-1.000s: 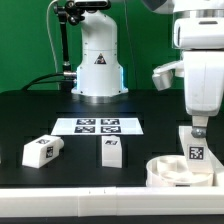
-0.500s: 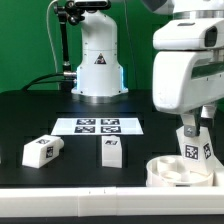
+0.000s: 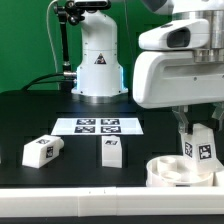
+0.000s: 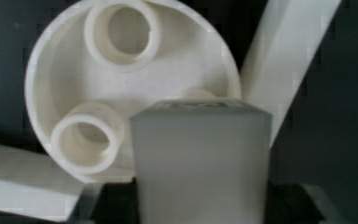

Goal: Assemble stool

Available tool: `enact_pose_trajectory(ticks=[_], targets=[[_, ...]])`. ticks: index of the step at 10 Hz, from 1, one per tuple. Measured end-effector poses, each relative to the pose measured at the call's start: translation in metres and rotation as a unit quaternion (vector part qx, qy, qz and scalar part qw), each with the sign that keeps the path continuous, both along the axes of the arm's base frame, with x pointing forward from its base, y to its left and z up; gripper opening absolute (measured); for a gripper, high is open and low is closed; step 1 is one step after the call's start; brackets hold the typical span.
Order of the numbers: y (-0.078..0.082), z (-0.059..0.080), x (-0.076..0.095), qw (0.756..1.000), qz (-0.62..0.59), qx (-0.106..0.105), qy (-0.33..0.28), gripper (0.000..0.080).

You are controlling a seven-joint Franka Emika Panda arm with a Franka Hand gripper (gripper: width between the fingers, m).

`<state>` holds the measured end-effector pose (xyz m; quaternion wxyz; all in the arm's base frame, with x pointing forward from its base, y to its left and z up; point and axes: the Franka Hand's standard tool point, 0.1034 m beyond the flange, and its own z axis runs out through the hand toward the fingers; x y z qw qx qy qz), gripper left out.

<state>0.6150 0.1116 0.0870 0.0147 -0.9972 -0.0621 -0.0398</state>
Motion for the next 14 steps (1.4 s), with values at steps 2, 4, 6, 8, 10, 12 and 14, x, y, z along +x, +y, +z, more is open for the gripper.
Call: enact_pose_trajectory(ticks=[2, 4, 6, 8, 10, 12, 14], targets=[[0.005, 0.001, 0.0, 0.994, -0.108, 0.017, 0.003, 0.0334], [0.006, 0.002, 0.001, 0.989, -0.148, 0.027, 0.006, 0.0334], [0.01, 0.002, 0.001, 0.973, -0.226, 0.044, 0.012, 0.033], [0.013, 0.002, 0.001, 0.959, -0.278, 0.055, 0.019, 0.0309], [0.016, 0.002, 0.0, 0.942, -0.329, 0.065, 0.025, 0.0296], [0.014, 0.002, 0.001, 0.899, -0.428, 0.089, 0.035, 0.0286], [0.015, 0.005, 0.001, 0.852, -0.51, 0.107, 0.049, 0.0273]])
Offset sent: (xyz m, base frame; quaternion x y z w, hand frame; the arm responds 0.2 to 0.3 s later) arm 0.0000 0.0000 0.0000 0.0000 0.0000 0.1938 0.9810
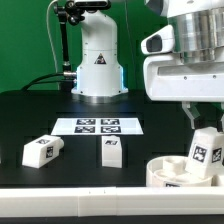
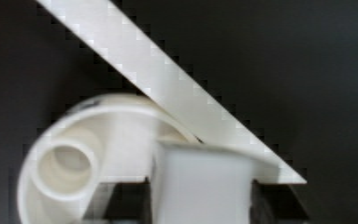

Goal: Assemble stool

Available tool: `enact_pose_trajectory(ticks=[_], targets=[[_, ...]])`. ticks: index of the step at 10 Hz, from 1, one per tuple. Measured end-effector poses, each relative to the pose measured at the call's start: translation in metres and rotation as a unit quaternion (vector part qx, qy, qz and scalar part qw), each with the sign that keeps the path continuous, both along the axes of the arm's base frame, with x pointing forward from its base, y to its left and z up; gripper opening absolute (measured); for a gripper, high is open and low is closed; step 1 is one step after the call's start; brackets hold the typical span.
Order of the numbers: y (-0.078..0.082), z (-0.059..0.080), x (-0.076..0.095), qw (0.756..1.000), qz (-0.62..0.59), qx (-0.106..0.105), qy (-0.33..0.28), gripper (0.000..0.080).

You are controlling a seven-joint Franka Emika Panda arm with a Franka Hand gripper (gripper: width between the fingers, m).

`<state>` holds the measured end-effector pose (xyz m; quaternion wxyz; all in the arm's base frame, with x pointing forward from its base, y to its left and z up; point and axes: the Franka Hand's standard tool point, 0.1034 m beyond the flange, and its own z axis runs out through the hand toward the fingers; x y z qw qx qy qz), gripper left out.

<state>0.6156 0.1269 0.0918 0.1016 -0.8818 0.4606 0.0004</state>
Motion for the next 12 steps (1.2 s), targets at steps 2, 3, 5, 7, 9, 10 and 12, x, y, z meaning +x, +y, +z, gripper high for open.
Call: enact_pose_trajectory(ticks=[2, 3, 5, 7, 9, 10, 12], targets=[[0.002, 0.002, 0.001, 0.997, -0.076, 0.021, 0.013, 0.0249], [0.004, 0.001, 0.0, 0.994, -0.1, 0.025, 0.019, 0.0249], [0.005, 0.001, 0.0, 0.995, -0.099, 0.027, 0.019, 0.0232], [0.005, 0.001, 0.0, 0.997, -0.075, 0.024, 0.015, 0.0481], [0.003, 0.006, 0.005, 1.0, -0.007, 0.018, 0.0, 0.0616], [0.006, 0.009, 0.008, 1.0, 0.02, 0.017, -0.006, 0.0644], [0.006, 0.01, 0.01, 0.996, 0.09, 0.011, -0.019, 0.0648]])
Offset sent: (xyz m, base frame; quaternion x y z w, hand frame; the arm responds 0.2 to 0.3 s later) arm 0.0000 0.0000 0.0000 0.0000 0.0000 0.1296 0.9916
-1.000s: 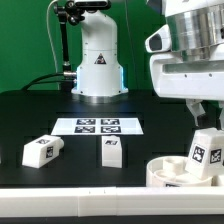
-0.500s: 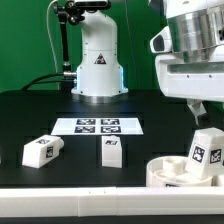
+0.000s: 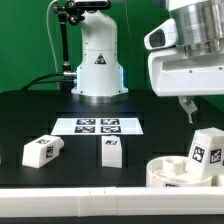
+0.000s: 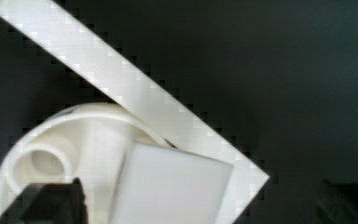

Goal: Assemble stool

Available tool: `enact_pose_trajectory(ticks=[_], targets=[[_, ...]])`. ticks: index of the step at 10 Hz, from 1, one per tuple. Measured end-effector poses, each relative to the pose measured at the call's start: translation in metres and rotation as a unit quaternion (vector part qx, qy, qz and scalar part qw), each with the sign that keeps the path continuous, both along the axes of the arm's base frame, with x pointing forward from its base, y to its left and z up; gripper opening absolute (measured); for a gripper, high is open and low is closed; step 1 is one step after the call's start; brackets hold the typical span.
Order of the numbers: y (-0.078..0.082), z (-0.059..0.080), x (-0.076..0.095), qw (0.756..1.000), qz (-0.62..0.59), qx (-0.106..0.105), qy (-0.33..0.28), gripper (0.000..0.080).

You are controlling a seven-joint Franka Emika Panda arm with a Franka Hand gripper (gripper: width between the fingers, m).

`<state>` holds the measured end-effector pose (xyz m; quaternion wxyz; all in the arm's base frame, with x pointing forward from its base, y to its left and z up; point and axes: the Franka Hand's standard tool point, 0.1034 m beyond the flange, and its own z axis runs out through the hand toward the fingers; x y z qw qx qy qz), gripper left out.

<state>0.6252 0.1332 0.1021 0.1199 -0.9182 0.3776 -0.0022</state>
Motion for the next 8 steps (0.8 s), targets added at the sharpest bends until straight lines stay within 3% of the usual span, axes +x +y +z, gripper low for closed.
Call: enact_pose_trajectory(ticks=[4, 6, 8], targets=[[-0.001, -0.0003, 0.0001, 0.989, 0.146, -0.015, -0.033, 0.0649], [-0.0048, 0.0041, 0.0053, 0.947, 0.309, -0.051, -0.064, 0.0649], [-0.0037, 0.0072, 0.0082, 0.901, 0.421, -0.071, -0.078, 0.0649]])
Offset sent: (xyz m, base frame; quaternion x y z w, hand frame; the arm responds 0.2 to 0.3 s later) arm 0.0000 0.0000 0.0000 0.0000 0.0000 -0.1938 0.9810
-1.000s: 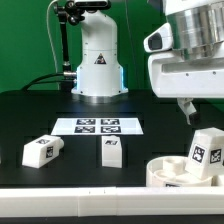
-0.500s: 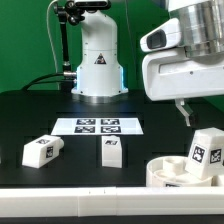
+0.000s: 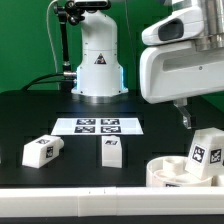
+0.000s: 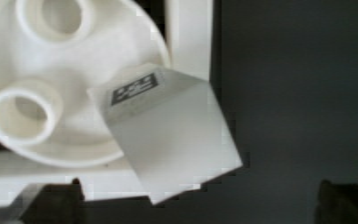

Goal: Assemble stool

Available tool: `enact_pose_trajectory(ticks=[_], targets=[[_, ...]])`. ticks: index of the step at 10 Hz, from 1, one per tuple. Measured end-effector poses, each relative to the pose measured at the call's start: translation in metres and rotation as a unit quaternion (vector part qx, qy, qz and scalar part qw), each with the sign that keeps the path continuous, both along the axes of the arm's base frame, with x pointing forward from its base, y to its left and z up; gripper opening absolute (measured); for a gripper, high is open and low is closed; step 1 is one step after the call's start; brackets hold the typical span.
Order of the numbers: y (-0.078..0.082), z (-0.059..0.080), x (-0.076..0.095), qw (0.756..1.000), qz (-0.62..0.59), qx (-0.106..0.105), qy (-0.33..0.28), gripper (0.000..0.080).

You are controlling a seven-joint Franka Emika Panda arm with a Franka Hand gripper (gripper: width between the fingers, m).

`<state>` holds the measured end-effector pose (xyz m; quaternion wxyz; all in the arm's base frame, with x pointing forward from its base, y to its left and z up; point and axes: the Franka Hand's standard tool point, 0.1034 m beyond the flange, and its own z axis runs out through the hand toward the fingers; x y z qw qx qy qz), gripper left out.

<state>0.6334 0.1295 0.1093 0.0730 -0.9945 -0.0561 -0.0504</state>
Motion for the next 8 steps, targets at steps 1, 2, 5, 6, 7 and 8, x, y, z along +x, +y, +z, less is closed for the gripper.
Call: enact_pose_trajectory(ticks=[1, 2, 5, 6, 7, 8], targets=[[0.0009, 0.0002, 0.0001, 1.0, 0.016, -0.002, -0.003, 0.0649], [-0.0016, -0.0004, 0.0003, 0.998, 0.065, -0.008, -0.01, 0.0649], [-0.0055, -0.0031, 0.0018, 0.965, 0.255, -0.044, -0.042, 0.0649], [-0.007, -0.0043, 0.0022, 0.946, 0.315, -0.055, -0.047, 0.0649], [-0.0074, -0.0049, 0.0035, 0.923, 0.375, -0.07, -0.05, 0.0649], [-0.0078, -0.0054, 0.0045, 0.901, 0.423, -0.084, -0.052, 0.0649]])
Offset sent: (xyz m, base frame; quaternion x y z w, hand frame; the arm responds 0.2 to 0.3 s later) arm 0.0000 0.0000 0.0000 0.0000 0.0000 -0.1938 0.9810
